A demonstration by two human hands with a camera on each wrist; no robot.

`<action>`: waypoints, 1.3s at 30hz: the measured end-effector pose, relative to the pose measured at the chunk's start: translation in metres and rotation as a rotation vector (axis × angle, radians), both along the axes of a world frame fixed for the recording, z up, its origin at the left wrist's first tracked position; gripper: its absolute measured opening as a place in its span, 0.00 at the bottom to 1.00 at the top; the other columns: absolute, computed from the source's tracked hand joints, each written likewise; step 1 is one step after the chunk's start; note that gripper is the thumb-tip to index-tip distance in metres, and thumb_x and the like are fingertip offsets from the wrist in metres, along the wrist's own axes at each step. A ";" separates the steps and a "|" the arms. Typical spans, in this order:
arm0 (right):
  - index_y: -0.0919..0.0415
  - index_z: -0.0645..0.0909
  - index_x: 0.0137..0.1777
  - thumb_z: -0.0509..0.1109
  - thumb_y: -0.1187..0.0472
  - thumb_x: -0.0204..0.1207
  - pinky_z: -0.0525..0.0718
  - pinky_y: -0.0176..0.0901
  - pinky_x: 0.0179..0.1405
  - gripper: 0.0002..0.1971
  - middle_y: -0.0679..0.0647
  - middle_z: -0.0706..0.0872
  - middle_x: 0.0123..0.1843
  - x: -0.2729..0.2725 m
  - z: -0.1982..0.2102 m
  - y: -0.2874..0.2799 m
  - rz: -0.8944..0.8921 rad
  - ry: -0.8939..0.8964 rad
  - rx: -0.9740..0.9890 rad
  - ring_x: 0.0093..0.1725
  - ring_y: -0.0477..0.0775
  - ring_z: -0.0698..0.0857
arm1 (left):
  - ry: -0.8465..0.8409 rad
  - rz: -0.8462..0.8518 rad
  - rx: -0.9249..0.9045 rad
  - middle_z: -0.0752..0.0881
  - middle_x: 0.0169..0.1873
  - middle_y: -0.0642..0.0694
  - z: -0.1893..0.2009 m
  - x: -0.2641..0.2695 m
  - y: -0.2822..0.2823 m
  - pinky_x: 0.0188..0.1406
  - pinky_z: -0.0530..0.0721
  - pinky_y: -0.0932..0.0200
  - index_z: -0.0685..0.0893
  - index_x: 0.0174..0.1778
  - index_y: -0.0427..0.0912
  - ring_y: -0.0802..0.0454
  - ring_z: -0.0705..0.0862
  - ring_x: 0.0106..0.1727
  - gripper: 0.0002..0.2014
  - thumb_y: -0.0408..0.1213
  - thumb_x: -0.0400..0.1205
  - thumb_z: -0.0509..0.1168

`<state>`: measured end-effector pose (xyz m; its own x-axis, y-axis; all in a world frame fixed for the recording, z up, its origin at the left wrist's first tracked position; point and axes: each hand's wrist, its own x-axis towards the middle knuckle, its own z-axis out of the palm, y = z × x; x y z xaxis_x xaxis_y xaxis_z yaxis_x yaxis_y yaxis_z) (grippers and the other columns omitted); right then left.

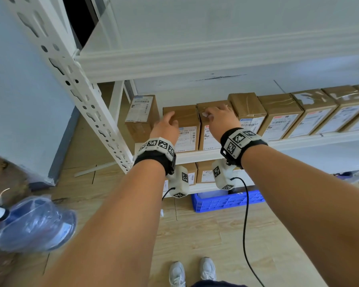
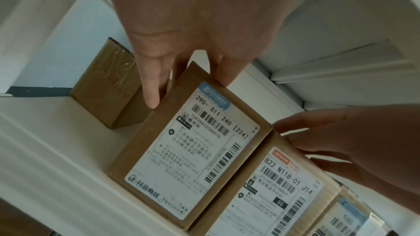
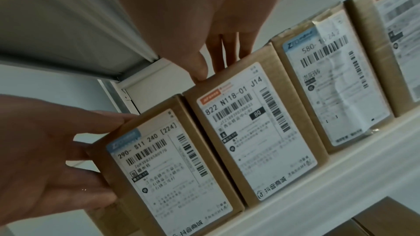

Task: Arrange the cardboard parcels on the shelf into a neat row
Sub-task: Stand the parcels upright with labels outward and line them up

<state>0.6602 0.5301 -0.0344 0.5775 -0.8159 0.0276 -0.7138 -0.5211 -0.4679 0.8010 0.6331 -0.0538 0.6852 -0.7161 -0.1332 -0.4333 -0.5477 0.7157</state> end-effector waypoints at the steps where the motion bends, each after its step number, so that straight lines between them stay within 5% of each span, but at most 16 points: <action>1: 0.53 0.78 0.68 0.55 0.67 0.82 0.72 0.54 0.70 0.19 0.56 0.73 0.71 -0.001 0.000 0.000 -0.001 -0.003 -0.009 0.75 0.60 0.68 | 0.000 -0.001 0.001 0.73 0.74 0.42 0.000 0.000 0.001 0.27 0.76 0.62 0.68 0.77 0.63 0.54 0.84 0.35 0.21 0.48 0.87 0.53; 5: 0.54 0.78 0.69 0.56 0.65 0.82 0.70 0.55 0.72 0.18 0.57 0.73 0.72 0.001 0.000 0.003 -0.025 -0.010 -0.016 0.77 0.61 0.65 | -0.028 -0.002 0.007 0.72 0.77 0.43 0.001 -0.001 0.004 0.43 0.79 0.58 0.62 0.80 0.62 0.49 0.85 0.51 0.23 0.48 0.87 0.53; 9: 0.57 0.73 0.74 0.58 0.65 0.81 0.72 0.55 0.71 0.21 0.59 0.70 0.76 0.013 0.009 0.005 -0.028 0.010 -0.031 0.77 0.60 0.65 | -0.045 0.071 0.056 0.72 0.77 0.40 0.009 0.003 0.006 0.58 0.80 0.49 0.57 0.83 0.49 0.38 0.81 0.67 0.27 0.48 0.88 0.54; 12: 0.58 0.74 0.72 0.58 0.64 0.82 0.74 0.55 0.70 0.19 0.59 0.73 0.73 0.029 0.015 0.010 0.013 -0.025 -0.057 0.73 0.60 0.69 | -0.186 0.152 0.053 0.74 0.71 0.38 0.017 0.021 0.008 0.60 0.80 0.46 0.68 0.77 0.43 0.36 0.81 0.64 0.21 0.45 0.88 0.53; 16: 0.58 0.74 0.72 0.57 0.65 0.82 0.74 0.53 0.69 0.19 0.58 0.73 0.72 0.054 0.014 0.020 0.082 -0.062 -0.037 0.73 0.58 0.70 | -0.310 0.172 0.127 0.72 0.70 0.37 0.012 0.054 0.011 0.65 0.80 0.43 0.70 0.75 0.42 0.37 0.79 0.67 0.20 0.40 0.86 0.56; 22: 0.58 0.73 0.73 0.55 0.63 0.83 0.72 0.53 0.72 0.20 0.57 0.74 0.73 0.080 -0.003 0.020 0.118 -0.033 -0.041 0.75 0.58 0.69 | -0.279 0.227 0.294 0.66 0.76 0.39 -0.002 0.077 0.008 0.73 0.69 0.39 0.64 0.79 0.46 0.37 0.65 0.78 0.27 0.45 0.84 0.61; 28: 0.60 0.76 0.65 0.55 0.62 0.82 0.76 0.52 0.66 0.15 0.58 0.78 0.64 0.083 -0.021 0.016 0.105 -0.083 -0.222 0.65 0.59 0.76 | -0.202 0.261 0.325 0.52 0.84 0.34 -0.020 0.090 -0.010 0.83 0.55 0.42 0.51 0.85 0.42 0.36 0.53 0.84 0.44 0.56 0.79 0.67; 33: 0.59 0.76 0.64 0.55 0.63 0.82 0.76 0.50 0.66 0.14 0.56 0.79 0.63 0.084 -0.026 0.017 0.102 -0.094 -0.259 0.64 0.58 0.76 | -0.184 0.287 0.330 0.63 0.77 0.33 -0.019 0.091 -0.016 0.79 0.64 0.42 0.56 0.83 0.39 0.34 0.61 0.80 0.44 0.53 0.77 0.70; 36: 0.58 0.76 0.65 0.55 0.63 0.82 0.75 0.50 0.66 0.15 0.56 0.78 0.64 0.083 -0.025 0.018 0.098 -0.091 -0.258 0.65 0.58 0.76 | -0.122 0.358 0.318 0.61 0.76 0.34 -0.013 0.085 -0.009 0.75 0.67 0.41 0.51 0.84 0.40 0.36 0.58 0.80 0.48 0.46 0.73 0.72; 39: 0.58 0.75 0.65 0.55 0.64 0.82 0.75 0.50 0.65 0.15 0.56 0.78 0.64 0.083 -0.022 0.019 0.102 -0.083 -0.228 0.65 0.58 0.75 | -0.096 0.355 0.373 0.57 0.79 0.35 -0.009 0.077 -0.002 0.77 0.64 0.42 0.45 0.85 0.36 0.37 0.55 0.82 0.57 0.50 0.70 0.76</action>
<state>0.7429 0.5491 -0.0565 0.6442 -0.7210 0.2550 -0.6164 -0.6869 -0.3850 0.8783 0.6307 -0.0627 0.8986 -0.3535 -0.2598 -0.2286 -0.8828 0.4104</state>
